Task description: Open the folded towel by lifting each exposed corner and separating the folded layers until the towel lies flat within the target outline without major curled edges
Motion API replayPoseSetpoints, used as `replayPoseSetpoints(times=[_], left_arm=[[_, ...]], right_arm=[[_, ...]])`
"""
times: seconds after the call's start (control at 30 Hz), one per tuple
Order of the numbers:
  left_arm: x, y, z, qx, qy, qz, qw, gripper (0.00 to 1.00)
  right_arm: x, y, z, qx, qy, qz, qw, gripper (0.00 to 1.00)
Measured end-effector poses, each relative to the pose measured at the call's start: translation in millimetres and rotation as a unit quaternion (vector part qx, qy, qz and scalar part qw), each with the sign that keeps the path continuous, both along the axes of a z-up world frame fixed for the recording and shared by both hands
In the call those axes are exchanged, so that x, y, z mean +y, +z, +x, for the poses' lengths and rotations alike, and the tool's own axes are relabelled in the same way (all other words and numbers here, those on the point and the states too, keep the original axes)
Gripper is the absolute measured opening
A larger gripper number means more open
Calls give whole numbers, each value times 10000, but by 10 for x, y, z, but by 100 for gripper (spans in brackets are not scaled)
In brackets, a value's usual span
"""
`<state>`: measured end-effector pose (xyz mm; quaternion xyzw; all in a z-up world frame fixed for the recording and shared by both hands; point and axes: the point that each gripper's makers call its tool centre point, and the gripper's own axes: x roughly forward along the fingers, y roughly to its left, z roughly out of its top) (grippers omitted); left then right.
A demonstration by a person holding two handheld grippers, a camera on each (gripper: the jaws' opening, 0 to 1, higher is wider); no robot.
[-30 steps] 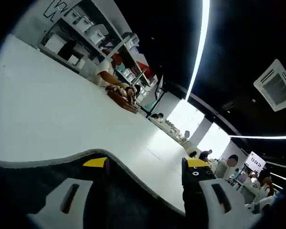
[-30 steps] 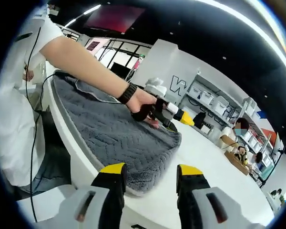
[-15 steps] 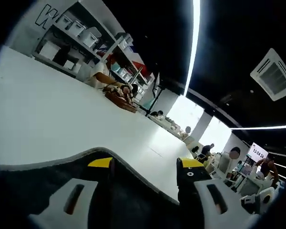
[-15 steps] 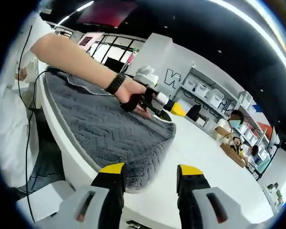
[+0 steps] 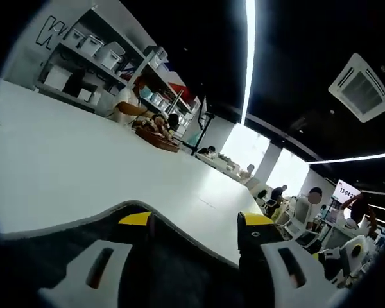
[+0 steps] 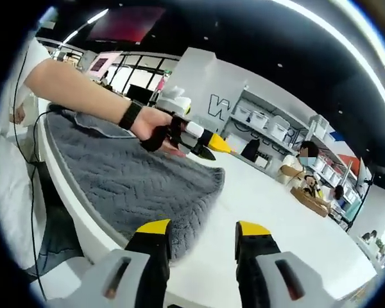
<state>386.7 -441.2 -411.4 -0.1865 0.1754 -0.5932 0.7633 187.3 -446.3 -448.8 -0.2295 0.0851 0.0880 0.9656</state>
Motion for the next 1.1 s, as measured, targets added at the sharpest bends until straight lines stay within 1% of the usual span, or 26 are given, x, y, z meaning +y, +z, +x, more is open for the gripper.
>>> replayPoseSetpoints(times=[0.03, 0.07, 0.1, 0.17, 0.2, 0.27, 0.33, 0.4, 0.47, 0.5, 0.53, 0.57, 0.6, 0.63, 0.67, 0.7, 0.77, 0.8, 0.87, 0.9, 1.0, 1.07, 1.1], left_arm=[[17, 25, -6, -9, -8, -24, 10000, 51], [-2, 45, 25, -27, 9, -45, 10000, 51], [-1, 63, 28, -64, -9, -65, 10000, 51], [15, 72, 32, -127, -34, -37, 9999, 51], [18, 73, 32, -156, -52, -14, 9999, 51], [25, 62, 37, -172, -78, 22, 9998, 52], [34, 29, 39, -133, -115, 114, 9998, 52], [52, 23, 46, -189, -136, 176, 9996, 52], [72, 46, 58, -172, -95, 142, 9997, 52], [151, 82, -17, -142, -110, 10, 9998, 52], [157, 86, -38, -138, -126, 38, 9998, 52], [159, 97, -62, -181, -135, 92, 9997, 52], [159, 103, -40, -235, -138, 119, 9996, 52], [167, 115, -3, -395, -181, 195, 9989, 52], [178, 110, -25, -455, -182, 209, 9986, 52], [187, 103, -43, -482, -217, 248, 9983, 52], [207, 129, -8, -453, -273, 310, 9981, 52], [231, 146, -93, -448, -322, 284, 9981, 52], [263, 197, -102, -482, -323, 227, 9981, 52], [285, 226, -115, -569, -320, 202, 9977, 52], [345, 274, -117, -650, -300, 226, 9972, 52], [385, 278, -190, -780, -333, 310, 9959, 51], [414, 280, -167, -850, -358, 392, 9950, 51]], right_arm=[[60, 4, 7, -17, 119, 94, 9999, 35], [67, -6, 4, 29, 113, 89, 9999, 35], [87, -7, 11, 36, 132, 52, 9999, 34], [173, 18, 21, -15, 319, -79, 9995, 31], [234, 42, 28, -47, 398, 7, 9992, 32], [281, 64, 37, -68, 463, 31, 9989, 35], [332, 96, 44, -115, 551, 10, 9984, 34], [373, 121, 48, -150, 628, 34, 9979, 34], [406, 132, 53, -168, 694, 95, 9974, 33], [416, 138, 58, -185, 717, 128, 9972, 33], [420, 140, 64, -188, 727, 159, 9970, 32], [427, 143, 71, -185, 739, 197, 9969, 32], [435, 144, 73, -186, 753, 196, 9968, 32], [448, 152, 75, -196, 769, 183, 9967, 32], [457, 161, 79, -206, 779, 189, 9966, 32], [468, 172, 81, -217, 792, 206, 9964, 32], [512, 207, 86, -269, 873, 258, 9955, 32], [523, 219, 90, -279, 891, 282, 9952, 32], [551, 246, 97, -322, 933, 314, 9946, 32], [559, 252, 100, -328, 939, 322, 9945, 32], [600, 260, 112, -324, 992, 324, 9940, 32], [626, 272, 122, -341, 1019, 331, 9937, 32], [635, 279, 128, -345, 1026, 341, 9935, 32]])
